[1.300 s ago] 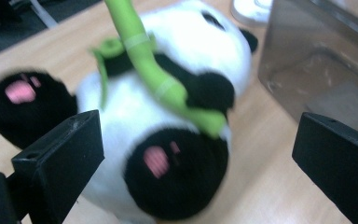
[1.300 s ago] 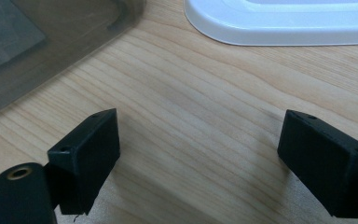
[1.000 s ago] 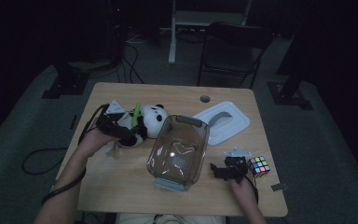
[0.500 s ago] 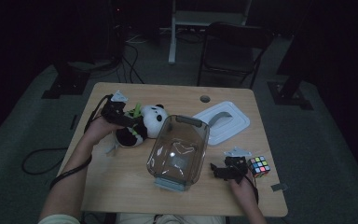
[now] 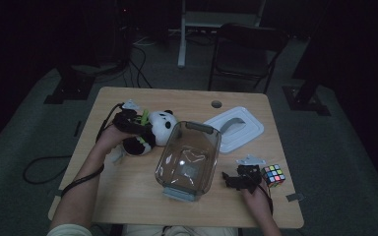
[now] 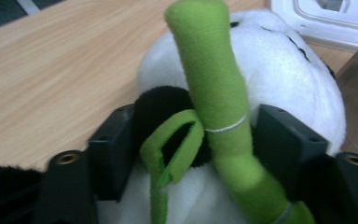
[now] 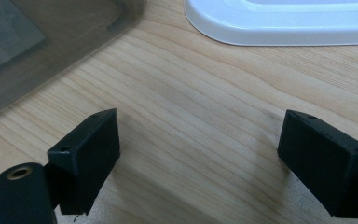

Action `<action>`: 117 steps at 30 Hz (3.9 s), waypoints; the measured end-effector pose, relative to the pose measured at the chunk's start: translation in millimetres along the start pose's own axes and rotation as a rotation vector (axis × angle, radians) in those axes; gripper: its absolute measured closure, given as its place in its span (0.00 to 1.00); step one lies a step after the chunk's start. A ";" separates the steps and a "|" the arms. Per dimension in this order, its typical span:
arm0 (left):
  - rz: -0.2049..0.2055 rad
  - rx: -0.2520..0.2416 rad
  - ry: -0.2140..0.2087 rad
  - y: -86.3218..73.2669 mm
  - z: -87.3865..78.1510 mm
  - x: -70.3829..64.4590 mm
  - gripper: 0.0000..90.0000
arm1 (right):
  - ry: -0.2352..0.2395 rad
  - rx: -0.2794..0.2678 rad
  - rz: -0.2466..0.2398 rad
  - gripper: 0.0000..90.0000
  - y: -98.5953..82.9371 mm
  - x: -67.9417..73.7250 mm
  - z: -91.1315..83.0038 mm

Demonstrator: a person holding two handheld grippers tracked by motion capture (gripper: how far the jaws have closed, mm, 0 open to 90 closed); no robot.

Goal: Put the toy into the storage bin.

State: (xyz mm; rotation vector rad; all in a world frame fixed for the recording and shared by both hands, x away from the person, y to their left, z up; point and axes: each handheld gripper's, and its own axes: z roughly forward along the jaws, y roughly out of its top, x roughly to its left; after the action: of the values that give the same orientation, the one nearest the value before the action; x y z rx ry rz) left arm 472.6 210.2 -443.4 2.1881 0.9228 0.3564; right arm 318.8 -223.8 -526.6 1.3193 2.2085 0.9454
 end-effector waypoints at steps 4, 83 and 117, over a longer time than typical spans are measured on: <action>-0.009 -0.005 0.012 -3.5 -0.1 -4.0 0.55 | 0.000 0.000 -0.001 0.14 0.0 0.0 0.0; -0.133 -0.154 0.025 78.2 -100.6 -69.6 0.76 | 0.228 -0.072 -0.063 0.13 78.0 132.3 52.2; 0.032 -0.031 0.073 48.7 -64.0 -104.7 0.74 | 0.222 -0.064 -0.016 0.13 69.0 105.5 47.6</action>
State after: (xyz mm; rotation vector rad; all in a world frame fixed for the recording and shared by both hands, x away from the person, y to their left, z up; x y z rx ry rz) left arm 391.9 145.6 -361.3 2.1759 0.9158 0.4657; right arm 340.8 -92.0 -509.3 1.2172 2.3253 1.1976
